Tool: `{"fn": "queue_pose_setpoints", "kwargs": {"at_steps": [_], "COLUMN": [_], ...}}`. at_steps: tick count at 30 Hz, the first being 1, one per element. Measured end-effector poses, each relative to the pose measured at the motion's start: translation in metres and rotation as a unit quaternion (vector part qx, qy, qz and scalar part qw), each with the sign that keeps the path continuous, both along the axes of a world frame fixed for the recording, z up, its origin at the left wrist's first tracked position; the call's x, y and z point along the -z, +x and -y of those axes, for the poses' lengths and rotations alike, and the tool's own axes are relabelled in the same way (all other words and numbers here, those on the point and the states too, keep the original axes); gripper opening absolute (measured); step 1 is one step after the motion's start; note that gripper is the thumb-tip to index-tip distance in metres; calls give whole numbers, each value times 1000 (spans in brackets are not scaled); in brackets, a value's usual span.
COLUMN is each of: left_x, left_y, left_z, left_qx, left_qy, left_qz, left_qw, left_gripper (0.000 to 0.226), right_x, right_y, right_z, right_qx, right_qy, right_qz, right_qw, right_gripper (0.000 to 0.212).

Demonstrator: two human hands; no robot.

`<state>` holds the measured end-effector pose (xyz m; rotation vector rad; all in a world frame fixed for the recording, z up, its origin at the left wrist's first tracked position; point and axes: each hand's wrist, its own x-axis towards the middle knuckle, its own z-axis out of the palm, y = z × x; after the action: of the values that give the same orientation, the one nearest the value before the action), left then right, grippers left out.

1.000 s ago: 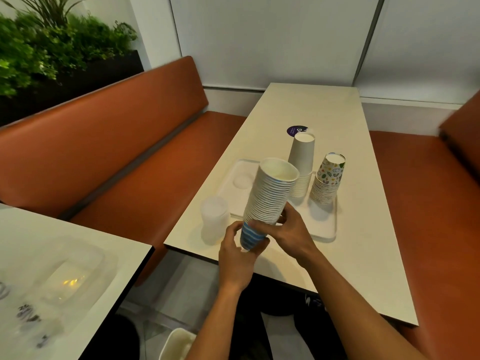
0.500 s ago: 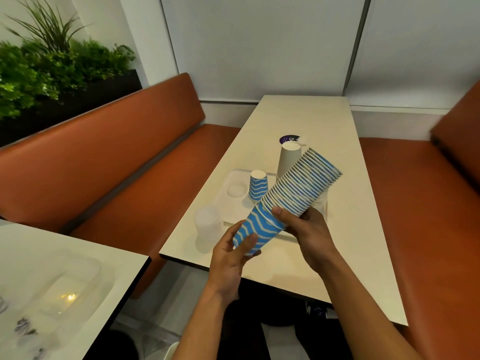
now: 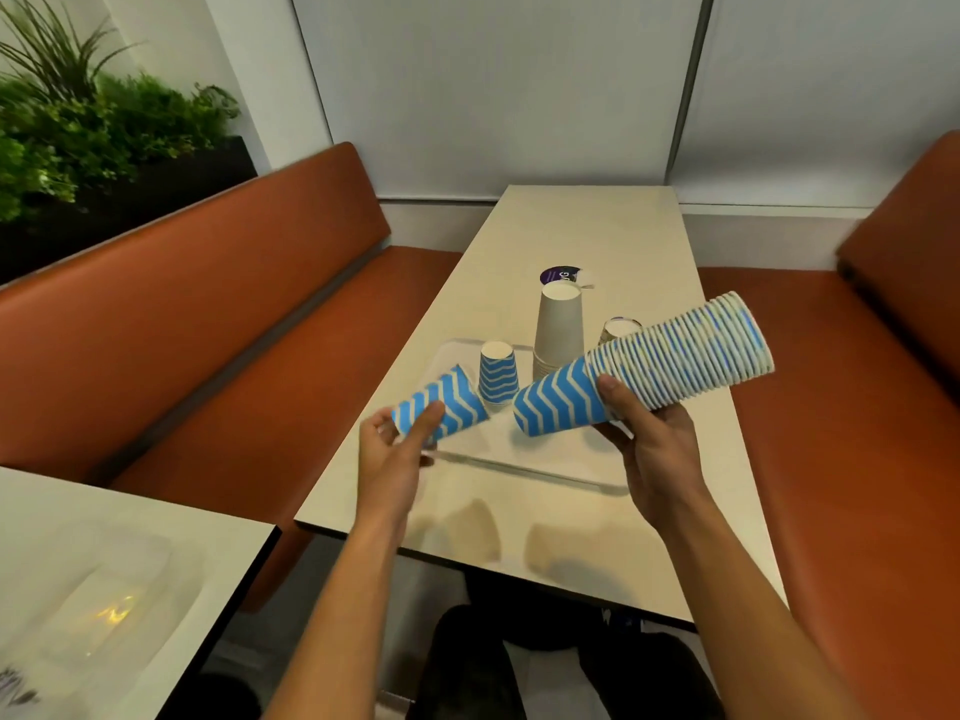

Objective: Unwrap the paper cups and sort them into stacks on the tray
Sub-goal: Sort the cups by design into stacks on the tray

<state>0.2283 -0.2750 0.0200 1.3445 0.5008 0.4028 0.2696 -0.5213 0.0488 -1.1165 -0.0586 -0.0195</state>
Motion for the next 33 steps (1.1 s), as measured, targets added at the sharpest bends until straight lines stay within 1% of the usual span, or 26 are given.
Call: {"fn": "queue_pose_setpoints", "kwargs": {"at_steps": [3, 6, 7, 10, 12, 15, 19, 21, 23, 25, 27, 29, 30, 31, 32, 33], "left_x": [-18, -34, -38, -38, -34, -25, -10, -2, 4, 5, 5, 1, -2, -9, -15, -20], "left_y": [40, 85, 99, 137, 154, 174, 192, 198, 201, 199, 193, 180, 172, 162, 152, 142], "left_z": [-10, -11, -10, -5, -1, 6, 13, 15, 16, 16, 16, 18, 21, 25, 29, 33], "left_qx": [-29, 3, 18, 48, 69, 112, 164, 178, 190, 202, 182, 117, 86, 73, 83, 118], "left_qy": [154, 294, 331, 436, 498, 564, 600, 609, 606, 582, 549, 503, 473, 443, 412, 381], "left_qz": [11, 1, -8, -33, -48, -71, -111, -125, -136, -144, -131, -87, -60, -36, -15, 3], "left_qw": [988, 956, 943, 898, 863, 815, 775, 763, 761, 774, 805, 852, 875, 893, 907, 917], "left_gripper": [62, 60, 59, 62, 65, 69, 68, 66, 69, 77, 77, 66, 60, 56, 53, 51], "right_x": [10, 23, 28, 40, 43, 47, 52, 54, 56, 57, 59, 60, 60, 61, 61, 60], "right_y": [1, 0, 0, 2, 4, 10, 18, 21, 23, 23, 23, 21, 20, 19, 18, 16], "right_z": [3, 6, 7, 10, 10, 10, 11, 11, 11, 11, 12, 12, 12, 11, 10, 9], "right_qx": [14, 18, 20, 30, 35, 33, 32, 31, 31, 29, 27, 21, 16, 10, 3, -2], "right_qy": [7, 13, 14, 15, 17, 19, 15, 16, 18, 30, 40, 37, 33, 29, 26, 21], "right_qz": [-15, -35, -41, -62, -69, -78, -91, -98, -104, -112, -114, -111, -110, -109, -110, -111], "right_qw": [1000, 999, 999, 998, 997, 996, 995, 995, 994, 993, 992, 993, 993, 994, 994, 994], "right_gripper": [69, 71, 77, 107, 115, 113, 110, 112, 115, 116, 112, 107, 99, 87, 74, 65]}}
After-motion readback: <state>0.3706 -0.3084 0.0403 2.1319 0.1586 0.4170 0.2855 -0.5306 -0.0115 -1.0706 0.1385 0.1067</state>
